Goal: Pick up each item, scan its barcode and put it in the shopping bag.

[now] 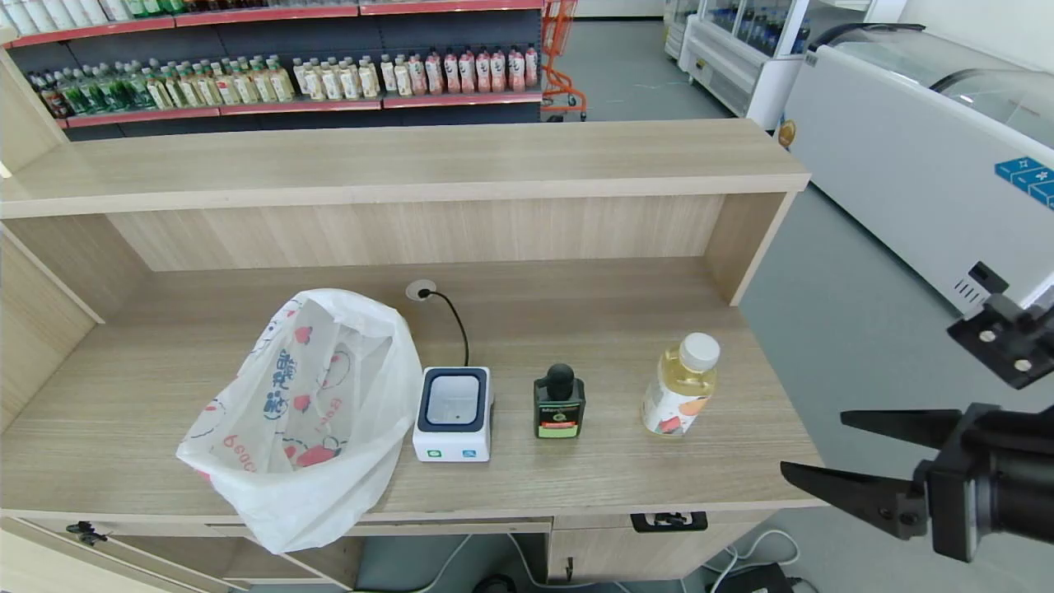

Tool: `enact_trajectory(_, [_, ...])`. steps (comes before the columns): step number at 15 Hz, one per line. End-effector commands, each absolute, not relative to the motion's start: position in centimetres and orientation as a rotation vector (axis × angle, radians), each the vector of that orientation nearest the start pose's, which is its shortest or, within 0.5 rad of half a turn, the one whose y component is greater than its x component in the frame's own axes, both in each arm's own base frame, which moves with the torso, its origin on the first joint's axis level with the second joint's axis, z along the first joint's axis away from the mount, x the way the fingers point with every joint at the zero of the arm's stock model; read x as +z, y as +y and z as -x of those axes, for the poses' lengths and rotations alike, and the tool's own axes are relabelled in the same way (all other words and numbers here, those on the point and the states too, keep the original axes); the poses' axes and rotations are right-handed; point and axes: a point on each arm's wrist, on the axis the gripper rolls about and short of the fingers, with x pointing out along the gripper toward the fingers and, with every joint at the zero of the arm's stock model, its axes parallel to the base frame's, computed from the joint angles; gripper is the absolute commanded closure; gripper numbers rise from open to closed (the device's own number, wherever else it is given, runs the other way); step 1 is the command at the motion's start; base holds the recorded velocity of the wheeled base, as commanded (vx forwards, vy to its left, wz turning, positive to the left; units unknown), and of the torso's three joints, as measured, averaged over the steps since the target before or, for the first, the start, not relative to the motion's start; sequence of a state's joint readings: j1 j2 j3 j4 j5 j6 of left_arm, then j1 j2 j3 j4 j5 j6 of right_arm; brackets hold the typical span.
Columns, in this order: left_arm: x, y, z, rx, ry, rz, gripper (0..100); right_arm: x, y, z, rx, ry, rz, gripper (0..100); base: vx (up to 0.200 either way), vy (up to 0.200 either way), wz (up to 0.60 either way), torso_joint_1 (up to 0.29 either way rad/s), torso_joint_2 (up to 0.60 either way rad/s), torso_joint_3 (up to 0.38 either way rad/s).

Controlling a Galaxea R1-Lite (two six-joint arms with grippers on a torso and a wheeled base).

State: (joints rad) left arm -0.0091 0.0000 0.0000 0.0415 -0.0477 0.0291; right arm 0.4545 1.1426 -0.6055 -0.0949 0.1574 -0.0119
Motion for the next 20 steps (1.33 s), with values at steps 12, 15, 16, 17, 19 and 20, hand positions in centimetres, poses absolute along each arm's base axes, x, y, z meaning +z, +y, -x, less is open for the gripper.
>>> enact_trajectory(12, [7.1,-0.1,2.3,-0.057,0.041,-0.028,0,12.5,14.6,-23.3,0.744,0.481,0.133,0,0.0,0.0,0.0,0.0,0.0,0.0])
enact_trajectory(15, [7.1,-0.1,2.3,-0.057,0.042,-0.028,0,11.7,15.0,-24.4,0.736,0.48,0.133,0,0.0,0.0,0.0,0.0,0.0,0.0])
enact_trajectory(16, [7.1,-0.1,2.3,-0.057,0.042,-0.028,0,11.7,15.3,-25.1,0.74,0.454,0.128,0,0.0,0.0,0.0,0.0,0.0,0.0])
enact_trajectory(17, [7.1,-0.1,2.3,-0.057,0.042,-0.028,0,11.7,15.7,-25.6,0.754,0.431,0.122,0,0.0,0.0,0.0,0.0,0.0,0.0])
enact_trajectory(19, [7.1,-0.1,2.3,-0.057,0.041,-0.028,0,10.9,15.5,-26.4,0.799,0.43,0.157,0,0.0,0.0,0.0,0.0,0.0,0.0])
enact_trajectory(20, [7.1,-0.1,2.3,-0.057,0.041,-0.028,0,10.6,15.4,-26.5,0.812,0.44,0.163,0,0.0,0.0,0.0,0.0,0.0,0.0])
